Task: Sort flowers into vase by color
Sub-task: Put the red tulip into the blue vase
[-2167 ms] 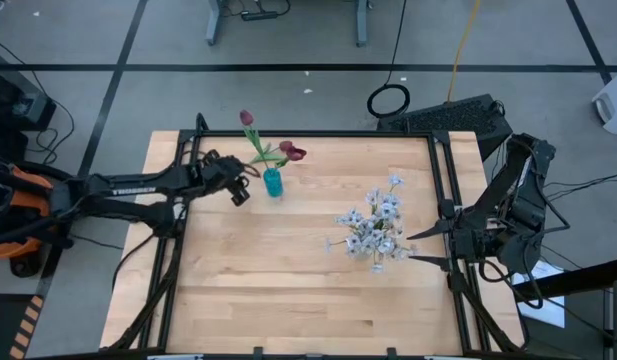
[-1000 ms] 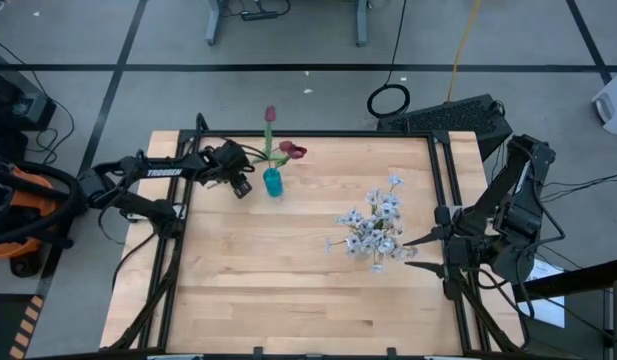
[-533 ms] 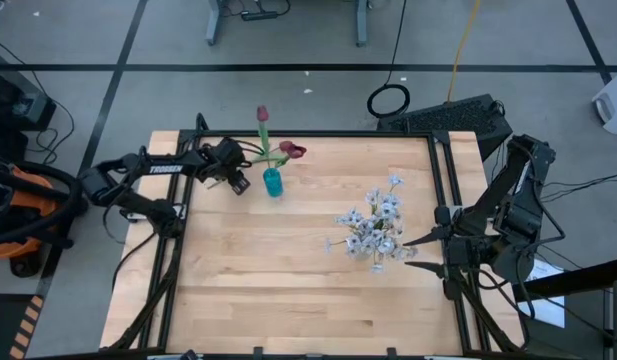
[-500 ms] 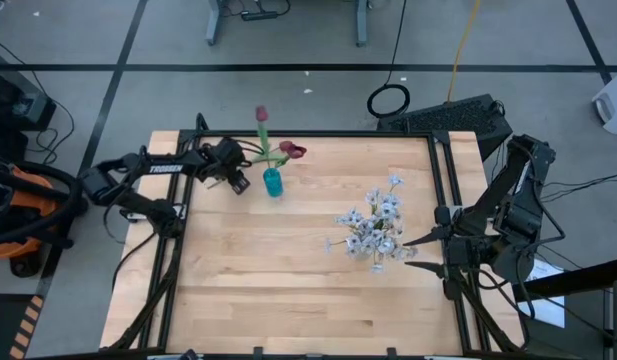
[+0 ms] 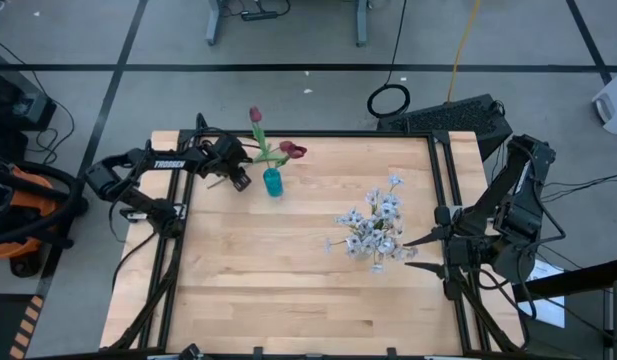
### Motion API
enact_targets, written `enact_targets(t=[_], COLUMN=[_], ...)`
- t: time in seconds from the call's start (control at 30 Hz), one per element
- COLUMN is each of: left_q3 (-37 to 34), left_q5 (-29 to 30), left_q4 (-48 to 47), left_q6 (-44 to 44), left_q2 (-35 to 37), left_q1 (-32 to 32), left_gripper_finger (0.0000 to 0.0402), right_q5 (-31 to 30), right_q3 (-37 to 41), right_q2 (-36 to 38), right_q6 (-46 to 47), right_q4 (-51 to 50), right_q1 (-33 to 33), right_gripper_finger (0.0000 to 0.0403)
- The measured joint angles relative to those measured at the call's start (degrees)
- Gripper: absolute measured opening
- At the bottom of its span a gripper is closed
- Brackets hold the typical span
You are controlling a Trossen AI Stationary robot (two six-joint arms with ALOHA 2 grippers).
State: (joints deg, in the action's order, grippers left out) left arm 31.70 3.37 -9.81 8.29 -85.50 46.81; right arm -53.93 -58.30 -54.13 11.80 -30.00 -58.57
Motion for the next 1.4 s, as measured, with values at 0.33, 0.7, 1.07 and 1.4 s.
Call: enact_targets(t=[0.33, 0.7, 1.07, 1.4], left_q3=[-0.02, -0.37, -0.52, -0.39], left_q5=[-0.81, 1.11, 5.81, 11.17], left_q4=[-1.79, -5.16, -20.4, -25.6], left_q6=[-1.45, -8.87, -23.02, -30.24], left_q2=[-0.17, 3.35, 17.12, 34.45], left_q1=[-0.07, -1.01, -4.48, -8.02], left_gripper_finger=[0.0013, 0.0009, 0.0008, 0.0008], right_q5=[0.26, 0.26, 0.09, -0.24], right_q3=[0.0, 0.0, 0.0, 0.0], right_q2=[0.0, 0.0, -0.02, -0.02], right_q6=[1.25, 1.24, 0.98, -1.72], right_q4=[-0.01, -0.03, -0.17, 3.94], right_q1=[0.0, 0.0, 0.02, 0.0], right_gripper_finger=[0.0169, 0.0169, 0.0169, 0.0169])
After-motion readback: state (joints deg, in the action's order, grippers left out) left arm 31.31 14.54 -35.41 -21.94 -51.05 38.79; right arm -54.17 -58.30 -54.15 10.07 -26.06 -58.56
